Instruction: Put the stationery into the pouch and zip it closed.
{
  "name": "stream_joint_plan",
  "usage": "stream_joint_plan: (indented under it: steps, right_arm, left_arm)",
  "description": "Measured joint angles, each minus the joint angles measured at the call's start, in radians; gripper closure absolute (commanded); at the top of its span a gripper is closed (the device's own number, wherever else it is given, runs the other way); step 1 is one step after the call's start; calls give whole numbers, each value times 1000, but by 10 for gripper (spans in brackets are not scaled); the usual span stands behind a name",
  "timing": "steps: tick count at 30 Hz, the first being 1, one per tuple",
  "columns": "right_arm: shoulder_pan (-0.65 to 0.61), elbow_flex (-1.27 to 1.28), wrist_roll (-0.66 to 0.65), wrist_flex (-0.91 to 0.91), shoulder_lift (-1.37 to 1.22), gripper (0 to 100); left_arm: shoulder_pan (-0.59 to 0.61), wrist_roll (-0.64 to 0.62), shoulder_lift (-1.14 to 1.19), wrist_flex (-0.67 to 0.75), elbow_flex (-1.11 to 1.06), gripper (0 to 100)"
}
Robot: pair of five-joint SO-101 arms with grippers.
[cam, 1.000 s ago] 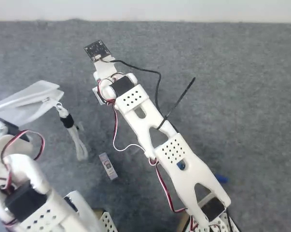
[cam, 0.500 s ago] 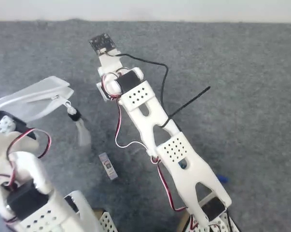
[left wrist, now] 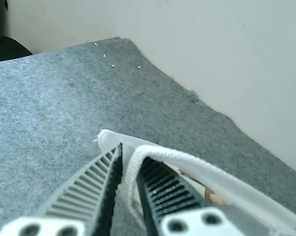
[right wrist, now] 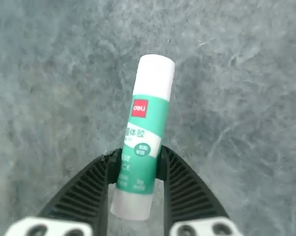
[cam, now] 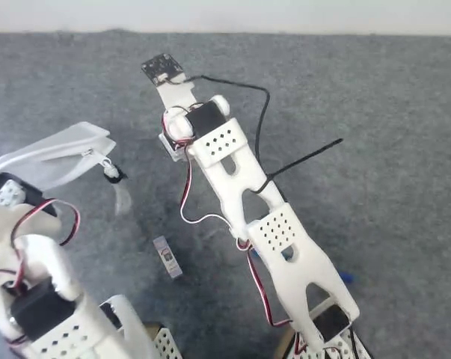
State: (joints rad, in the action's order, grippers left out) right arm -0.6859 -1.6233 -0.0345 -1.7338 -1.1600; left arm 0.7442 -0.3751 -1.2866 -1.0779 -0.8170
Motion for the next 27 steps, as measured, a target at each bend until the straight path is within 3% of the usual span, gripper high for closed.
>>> stream_joint_plan:
  steps: [27]
  right_arm:
    - [132,52,-8,-18,241,992]
  left_arm:
    - [-247,71,0,-15,0,989]
